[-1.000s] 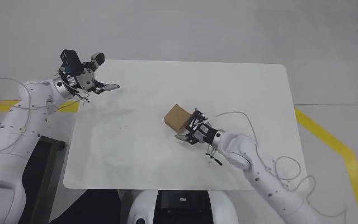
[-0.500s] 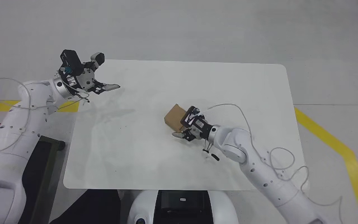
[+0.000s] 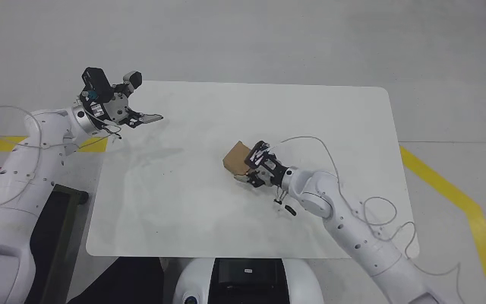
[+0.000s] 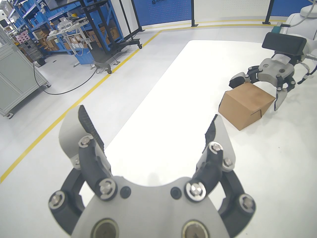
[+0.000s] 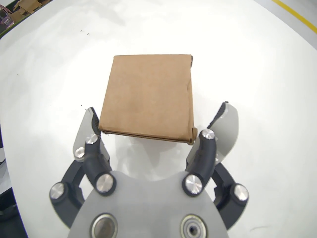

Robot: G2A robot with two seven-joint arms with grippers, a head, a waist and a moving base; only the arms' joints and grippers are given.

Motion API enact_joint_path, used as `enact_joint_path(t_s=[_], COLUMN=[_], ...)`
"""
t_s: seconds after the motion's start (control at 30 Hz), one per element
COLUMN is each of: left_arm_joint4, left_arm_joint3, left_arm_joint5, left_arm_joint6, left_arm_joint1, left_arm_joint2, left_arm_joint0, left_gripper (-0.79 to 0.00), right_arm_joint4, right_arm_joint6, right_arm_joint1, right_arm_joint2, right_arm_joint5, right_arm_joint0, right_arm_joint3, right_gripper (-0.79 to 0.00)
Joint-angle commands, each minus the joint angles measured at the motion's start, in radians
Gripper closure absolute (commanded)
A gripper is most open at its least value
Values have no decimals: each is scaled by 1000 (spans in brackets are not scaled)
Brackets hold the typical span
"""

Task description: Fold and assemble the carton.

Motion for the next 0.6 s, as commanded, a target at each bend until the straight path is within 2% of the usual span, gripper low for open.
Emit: enact_joint_path(t_s=[0.0,0.07,0.1,0.33,0.47,0.57], left_arm_joint4=[0,0,0,0,0,0], left_arm_joint3=[0,0,0,0,0,0], left_arm_joint5=[0,0,0,0,0,0], left_arm_joint6=[0,0,0,0,0,0], left_arm_joint1=[0,0,0,0,0,0], left_arm_joint2=[0,0,0,0,0,0], left_arm_joint0=[0,0,0,0,0,0], left_gripper=[-785,-785,-785,-785,-785,-785], right_arm_joint4=[-2,-2,-4,-6,45,133], right_arm_joint6=[-4,-8,-9,-18,-22,-17], right_arm_joint1=[-1,-2,-3,-6,-1,5], right_arm_joint2=[2,4,6,16,48,87], right_arm_joint5=[1,4,7,10,-13,-55], right_arm_joint0=[-1,-4,-5,-15,-38,-67], right_arm_joint3=[-1,-2,-3,-21,-68,-115], right_gripper=[-557,-409,-382,-277,-249,-148])
